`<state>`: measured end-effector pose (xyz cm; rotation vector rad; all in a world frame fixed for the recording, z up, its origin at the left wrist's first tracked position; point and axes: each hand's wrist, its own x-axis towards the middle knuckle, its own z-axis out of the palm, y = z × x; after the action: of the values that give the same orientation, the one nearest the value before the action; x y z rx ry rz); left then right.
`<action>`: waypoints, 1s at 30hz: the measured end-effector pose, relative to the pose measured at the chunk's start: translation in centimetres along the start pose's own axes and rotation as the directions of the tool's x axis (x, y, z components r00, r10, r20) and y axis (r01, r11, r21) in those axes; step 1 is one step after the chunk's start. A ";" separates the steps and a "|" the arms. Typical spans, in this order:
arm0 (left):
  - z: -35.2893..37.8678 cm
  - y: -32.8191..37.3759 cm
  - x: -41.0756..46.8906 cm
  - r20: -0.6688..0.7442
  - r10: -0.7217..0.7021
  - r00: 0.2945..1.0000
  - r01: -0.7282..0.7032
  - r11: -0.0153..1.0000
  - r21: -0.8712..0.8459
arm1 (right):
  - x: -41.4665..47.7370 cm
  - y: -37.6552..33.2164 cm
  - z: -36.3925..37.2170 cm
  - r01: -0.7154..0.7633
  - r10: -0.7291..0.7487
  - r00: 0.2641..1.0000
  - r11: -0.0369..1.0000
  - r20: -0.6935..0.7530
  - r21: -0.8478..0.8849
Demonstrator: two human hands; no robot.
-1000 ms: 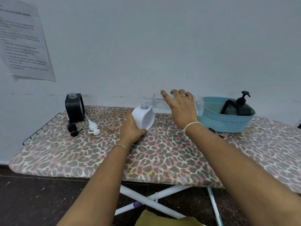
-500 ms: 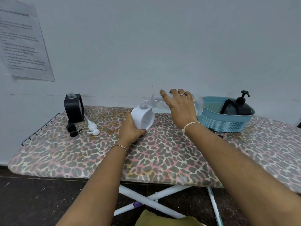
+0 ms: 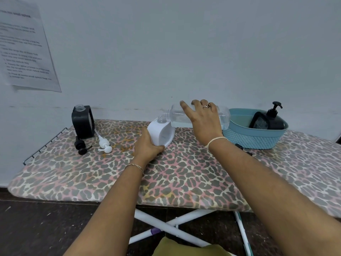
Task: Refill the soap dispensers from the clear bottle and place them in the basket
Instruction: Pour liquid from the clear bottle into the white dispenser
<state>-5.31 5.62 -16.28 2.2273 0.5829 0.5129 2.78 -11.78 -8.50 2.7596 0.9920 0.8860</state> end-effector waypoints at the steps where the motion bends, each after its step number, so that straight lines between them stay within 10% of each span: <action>1: 0.0 0.0 0.0 -0.002 -0.002 1.000 0.002 1.000 0.006 | 0.0 0.0 0.0 -0.001 0.001 1.000 1.000 -0.001 -0.001; 30: 0.1 -0.7 0.7 0.012 -0.006 1.000 0.006 1.000 0.001 | 0.1 0.1 0.3 0.003 -0.003 0.999 1.000 -0.032 -0.004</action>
<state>-4.87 6.36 -16.70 2.2278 0.5839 0.4956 3.06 -11.71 -8.65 2.7488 0.9983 0.9333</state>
